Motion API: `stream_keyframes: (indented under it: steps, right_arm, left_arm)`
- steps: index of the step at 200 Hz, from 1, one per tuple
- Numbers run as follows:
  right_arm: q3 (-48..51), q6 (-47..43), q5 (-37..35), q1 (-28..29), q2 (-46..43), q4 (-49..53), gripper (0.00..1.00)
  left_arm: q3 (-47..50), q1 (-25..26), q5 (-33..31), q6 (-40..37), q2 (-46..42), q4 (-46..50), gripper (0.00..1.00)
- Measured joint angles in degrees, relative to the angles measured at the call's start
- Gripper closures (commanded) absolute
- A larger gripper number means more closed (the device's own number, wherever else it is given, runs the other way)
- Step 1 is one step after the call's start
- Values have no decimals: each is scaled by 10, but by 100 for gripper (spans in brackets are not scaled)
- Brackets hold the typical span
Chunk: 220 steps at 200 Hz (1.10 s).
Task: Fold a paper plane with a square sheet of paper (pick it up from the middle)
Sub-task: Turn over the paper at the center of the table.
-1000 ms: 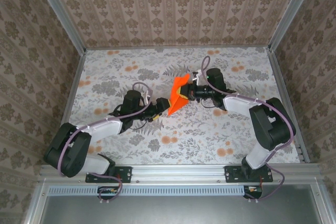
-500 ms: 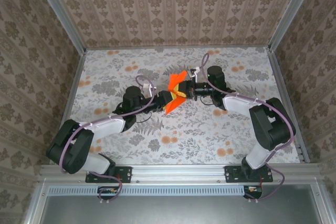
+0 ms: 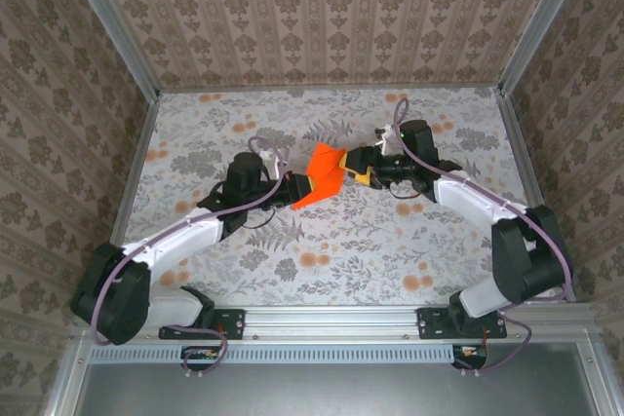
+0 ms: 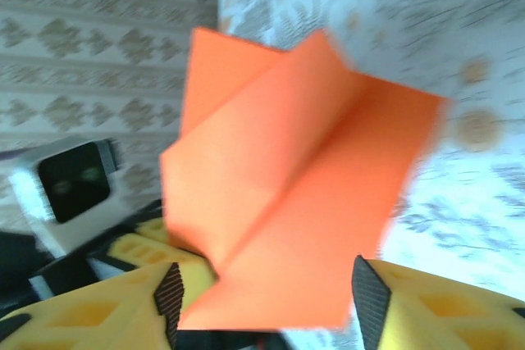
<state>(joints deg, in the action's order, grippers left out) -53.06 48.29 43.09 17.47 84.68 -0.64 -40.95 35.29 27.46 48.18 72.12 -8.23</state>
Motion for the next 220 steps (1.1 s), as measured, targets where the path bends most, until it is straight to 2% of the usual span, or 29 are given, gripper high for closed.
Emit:
stream_keyframes:
  steps: [30, 53, 93, 124, 142, 152, 168, 178, 187, 203, 220]
  right_arm:
    - [-2, -64, -110, -2, -48, 104, 33]
    - [-1, -91, -183, -2, -80, 152, 32]
    - [14, -111, -277, -2, -108, 198, 32]
    - [30, -110, -334, -10, -121, 230, 31]
    - [49, -105, -359, -33, -146, 239, 31]
    - [58, -102, -371, -46, -162, 243, 31]
    - [68, -95, -385, -62, -182, 249, 31]
    - [71, -93, -389, -66, -188, 252, 31]
    - [72, -92, -389, -66, -190, 253, 31]
    - [75, -93, -388, -66, -190, 252, 32]
    - [76, -99, -374, -65, -188, 249, 34]
  left_arm:
    - [-106, 24, -131, -112, -2, 208, 92]
    - [-190, 53, -269, -166, 39, 351, 92]
    - [-320, 101, -504, -182, 184, 552, 93]
    - [-402, 131, -610, -176, 300, 652, 91]
    - [-440, 149, -632, -173, 361, 679, 85]
    - [-456, 159, -632, -175, 393, 683, 74]
    - [-471, 172, -614, -178, 429, 676, 50]
    - [-471, 177, -589, -178, 439, 664, 38]
    - [-470, 179, -559, -183, 440, 651, 32]
    - [-457, 173, -503, -182, 420, 612, 23]
    - [-411, 152, -432, -183, 365, 556, 18]
